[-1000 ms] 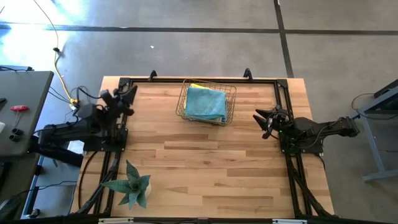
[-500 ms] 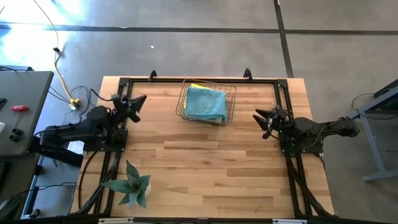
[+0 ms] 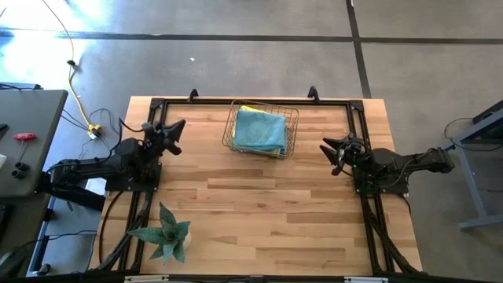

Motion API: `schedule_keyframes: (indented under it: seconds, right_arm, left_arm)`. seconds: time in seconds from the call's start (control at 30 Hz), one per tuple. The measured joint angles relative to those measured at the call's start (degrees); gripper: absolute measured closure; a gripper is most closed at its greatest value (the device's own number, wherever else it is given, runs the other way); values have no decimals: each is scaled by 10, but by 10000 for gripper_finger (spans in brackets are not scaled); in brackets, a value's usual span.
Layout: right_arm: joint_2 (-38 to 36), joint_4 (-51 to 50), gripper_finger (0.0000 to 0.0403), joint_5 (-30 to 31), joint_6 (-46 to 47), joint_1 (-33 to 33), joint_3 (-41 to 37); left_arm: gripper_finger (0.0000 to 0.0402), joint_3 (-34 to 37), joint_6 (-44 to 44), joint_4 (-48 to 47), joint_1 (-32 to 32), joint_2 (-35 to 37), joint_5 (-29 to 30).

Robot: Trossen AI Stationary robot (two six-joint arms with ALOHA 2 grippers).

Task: Fold microfiber towels
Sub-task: Return to Home Position

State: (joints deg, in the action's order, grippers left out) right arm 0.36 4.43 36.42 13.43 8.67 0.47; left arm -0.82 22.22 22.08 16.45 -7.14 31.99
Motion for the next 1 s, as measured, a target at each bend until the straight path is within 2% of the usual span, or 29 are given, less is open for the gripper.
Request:
schedule_keyframes:
  seconds: [0.1, 0.17, 0.47, 1.0]
  right_arm:
    - [0, 0, 231, 0, 0, 0, 0]
    - [0, 0, 231, 0, 0, 0, 0]
    - [0, 0, 231, 0, 0, 0, 0]
    - [0, 0, 231, 0, 0, 0, 0]
  left_arm:
    - [401, 0, -5, -26, 0, 0, 50]
    - [401, 0, 1, -46, 0, 0, 62]
    - [401, 0, 1, -78, 0, 0, 62]
    - [401, 0, 1, -78, 0, 0, 62]
